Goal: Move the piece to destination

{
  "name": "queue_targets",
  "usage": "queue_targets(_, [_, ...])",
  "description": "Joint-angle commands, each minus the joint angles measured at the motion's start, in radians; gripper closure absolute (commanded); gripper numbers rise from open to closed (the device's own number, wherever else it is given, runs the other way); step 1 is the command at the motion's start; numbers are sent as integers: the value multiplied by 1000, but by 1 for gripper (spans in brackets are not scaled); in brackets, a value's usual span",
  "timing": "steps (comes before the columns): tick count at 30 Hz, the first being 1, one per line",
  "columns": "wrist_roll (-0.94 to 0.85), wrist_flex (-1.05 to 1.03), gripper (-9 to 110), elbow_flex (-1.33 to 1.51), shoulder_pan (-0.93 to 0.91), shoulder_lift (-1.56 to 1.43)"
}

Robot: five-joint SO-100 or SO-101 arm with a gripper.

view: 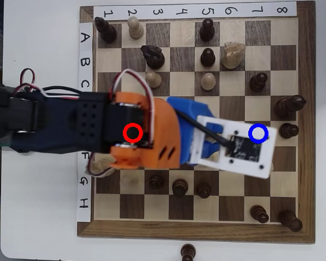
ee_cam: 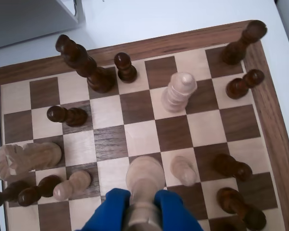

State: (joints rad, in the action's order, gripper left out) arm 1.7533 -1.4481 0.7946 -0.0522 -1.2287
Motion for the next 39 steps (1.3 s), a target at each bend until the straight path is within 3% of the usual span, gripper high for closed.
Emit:
queue_targets(1, [402, -41, 101, -468, 35, 103])
queue_targets(7, [456, 3, 101, -629, 17, 236])
queue_targets(22, [451, 215, 101, -627, -3, 407])
queue_targets(39, [414, 258, 101, -667, 6, 575])
